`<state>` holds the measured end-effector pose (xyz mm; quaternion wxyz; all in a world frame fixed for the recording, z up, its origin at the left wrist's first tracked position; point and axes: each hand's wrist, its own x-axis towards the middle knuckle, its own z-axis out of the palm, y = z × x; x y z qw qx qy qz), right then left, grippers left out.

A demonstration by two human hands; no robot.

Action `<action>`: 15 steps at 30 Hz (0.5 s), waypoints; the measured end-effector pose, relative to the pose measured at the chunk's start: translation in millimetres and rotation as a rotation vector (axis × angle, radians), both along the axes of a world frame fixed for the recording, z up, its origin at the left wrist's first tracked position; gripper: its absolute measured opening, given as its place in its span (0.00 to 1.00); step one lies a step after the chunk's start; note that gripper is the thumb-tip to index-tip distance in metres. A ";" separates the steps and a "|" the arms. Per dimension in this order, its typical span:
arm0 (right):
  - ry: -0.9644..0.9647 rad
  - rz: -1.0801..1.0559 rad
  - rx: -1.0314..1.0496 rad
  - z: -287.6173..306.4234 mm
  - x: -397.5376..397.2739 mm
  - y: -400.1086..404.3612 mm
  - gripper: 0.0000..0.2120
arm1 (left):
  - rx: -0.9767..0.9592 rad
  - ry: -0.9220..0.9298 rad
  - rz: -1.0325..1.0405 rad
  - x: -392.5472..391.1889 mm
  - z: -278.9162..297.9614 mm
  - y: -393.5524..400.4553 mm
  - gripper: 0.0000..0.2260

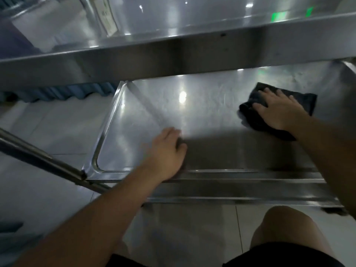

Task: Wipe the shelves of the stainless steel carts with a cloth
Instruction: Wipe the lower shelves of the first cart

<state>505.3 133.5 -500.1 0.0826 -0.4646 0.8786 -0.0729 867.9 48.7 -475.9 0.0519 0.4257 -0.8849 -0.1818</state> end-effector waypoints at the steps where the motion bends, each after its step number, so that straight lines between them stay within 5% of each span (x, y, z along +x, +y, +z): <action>1: -0.002 -0.075 -0.003 0.5 -9.3 6.2 0.33 | -0.045 -0.034 0.052 20.4 1.2 -12.9 0.23; 7: -0.045 -0.305 0.025 1.7 25.0 -30.2 0.37 | -0.081 -0.136 0.135 67.6 -20.1 -36.5 0.30; 15: 0.057 0.308 0.005 1.1 196.5 -122.2 0.40 | -0.111 -0.040 0.148 69.0 -28.8 -38.8 0.28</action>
